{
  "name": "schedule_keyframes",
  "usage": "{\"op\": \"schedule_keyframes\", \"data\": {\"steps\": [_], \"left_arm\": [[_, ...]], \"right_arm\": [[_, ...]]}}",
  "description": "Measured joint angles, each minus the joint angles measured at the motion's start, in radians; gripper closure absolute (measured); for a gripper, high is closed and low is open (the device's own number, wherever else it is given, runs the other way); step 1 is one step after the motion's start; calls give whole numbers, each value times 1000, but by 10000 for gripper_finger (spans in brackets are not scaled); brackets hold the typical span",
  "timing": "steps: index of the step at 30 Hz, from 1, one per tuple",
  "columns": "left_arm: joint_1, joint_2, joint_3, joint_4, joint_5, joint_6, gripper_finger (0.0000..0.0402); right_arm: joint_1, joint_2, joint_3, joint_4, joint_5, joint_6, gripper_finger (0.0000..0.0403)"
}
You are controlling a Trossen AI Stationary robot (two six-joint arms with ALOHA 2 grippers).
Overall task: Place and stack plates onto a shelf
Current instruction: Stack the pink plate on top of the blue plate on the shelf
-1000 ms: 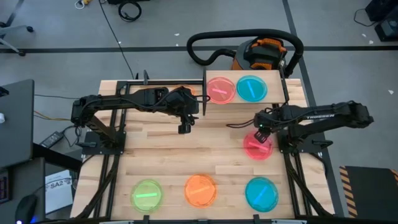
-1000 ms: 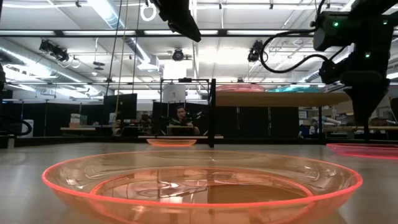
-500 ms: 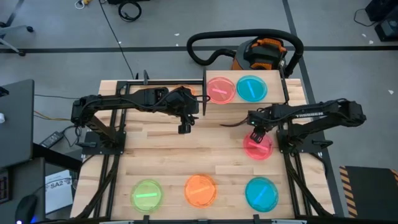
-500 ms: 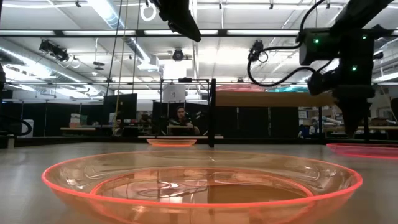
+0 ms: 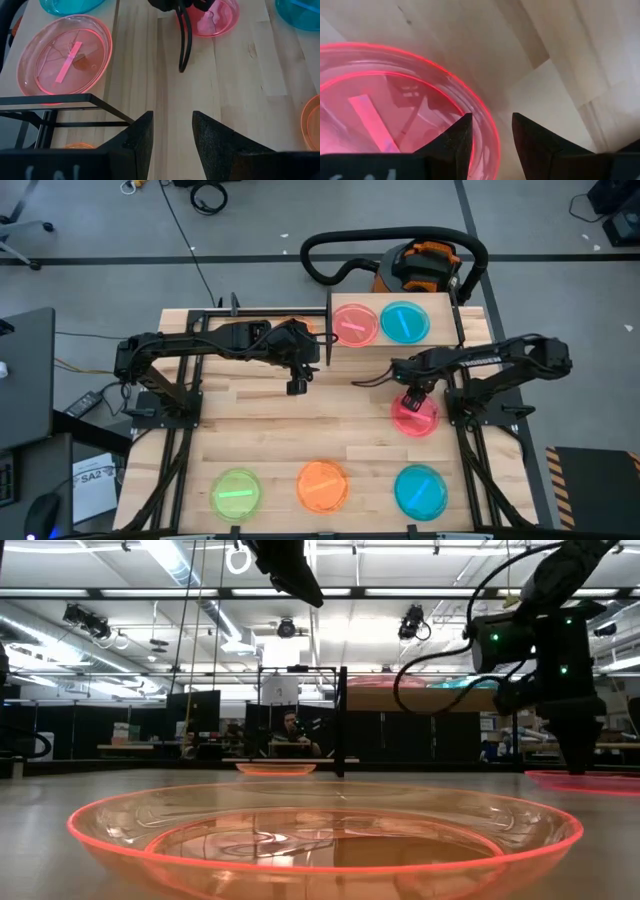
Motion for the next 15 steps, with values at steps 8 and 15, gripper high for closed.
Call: {"op": "schedule_keyframes", "data": {"steps": [8, 15], "left_arm": [[0, 0, 0, 0, 0, 0, 257], [0, 0, 0, 0, 0, 0, 257]], "right_arm": [[-1, 43, 3, 23, -92, -50, 259], [-1, 46, 3, 28, -112, -53, 280]]}}
